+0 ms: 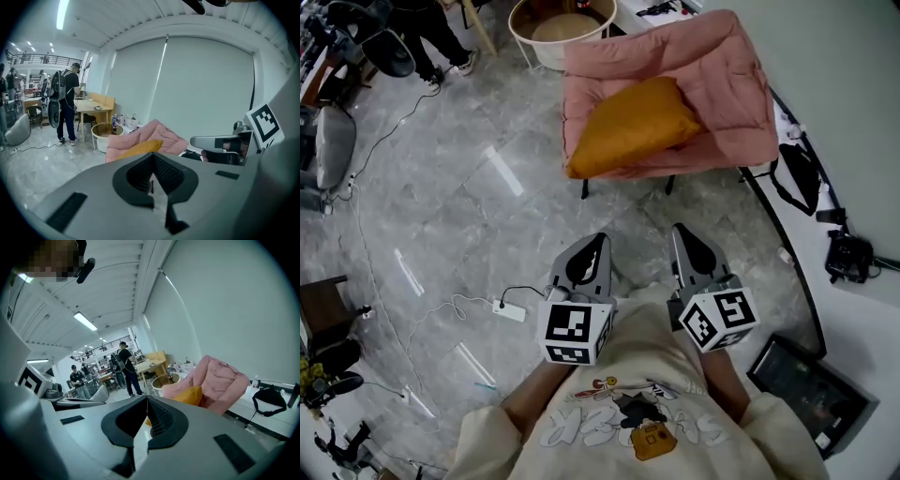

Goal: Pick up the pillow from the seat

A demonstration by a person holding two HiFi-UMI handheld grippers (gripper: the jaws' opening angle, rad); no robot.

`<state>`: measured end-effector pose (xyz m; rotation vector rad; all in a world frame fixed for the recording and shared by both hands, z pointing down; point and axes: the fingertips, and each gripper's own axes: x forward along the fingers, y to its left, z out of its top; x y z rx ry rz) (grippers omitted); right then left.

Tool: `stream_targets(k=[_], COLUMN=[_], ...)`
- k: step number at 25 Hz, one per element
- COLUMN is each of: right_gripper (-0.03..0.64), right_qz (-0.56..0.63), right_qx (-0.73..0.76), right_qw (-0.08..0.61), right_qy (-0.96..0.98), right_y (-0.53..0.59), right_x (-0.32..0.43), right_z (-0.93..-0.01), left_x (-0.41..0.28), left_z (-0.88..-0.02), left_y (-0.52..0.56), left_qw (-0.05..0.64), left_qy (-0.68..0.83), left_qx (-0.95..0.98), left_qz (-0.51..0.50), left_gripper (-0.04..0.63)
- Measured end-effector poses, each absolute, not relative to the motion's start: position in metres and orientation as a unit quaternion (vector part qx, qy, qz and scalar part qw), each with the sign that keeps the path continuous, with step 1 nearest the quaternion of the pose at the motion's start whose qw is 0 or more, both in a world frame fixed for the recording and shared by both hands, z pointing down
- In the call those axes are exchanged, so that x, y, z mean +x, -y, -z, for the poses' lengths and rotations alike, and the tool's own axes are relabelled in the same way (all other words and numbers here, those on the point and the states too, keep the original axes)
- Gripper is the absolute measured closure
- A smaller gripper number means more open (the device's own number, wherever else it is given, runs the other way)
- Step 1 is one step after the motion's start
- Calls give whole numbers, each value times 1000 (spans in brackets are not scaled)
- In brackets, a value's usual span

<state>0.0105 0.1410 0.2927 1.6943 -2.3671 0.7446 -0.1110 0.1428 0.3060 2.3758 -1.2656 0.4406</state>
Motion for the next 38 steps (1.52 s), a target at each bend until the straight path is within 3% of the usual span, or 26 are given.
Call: stream_targets(k=[12,38], right_gripper=[595,594], right_qz=[-244,-253], right_qx=[597,545], right_qw=[95,122], right_qy=[758,790], right_y=[-115,34], right_x=[-1,75], right_z=[-304,-316], left_x=[-129,-39], left_z=[-315,-342], left_y=[-106,8], left_qw=[218,223], left_qy=[420,382], left_qx=[868,870], left_qz=[-150,-218], left_gripper=[591,591])
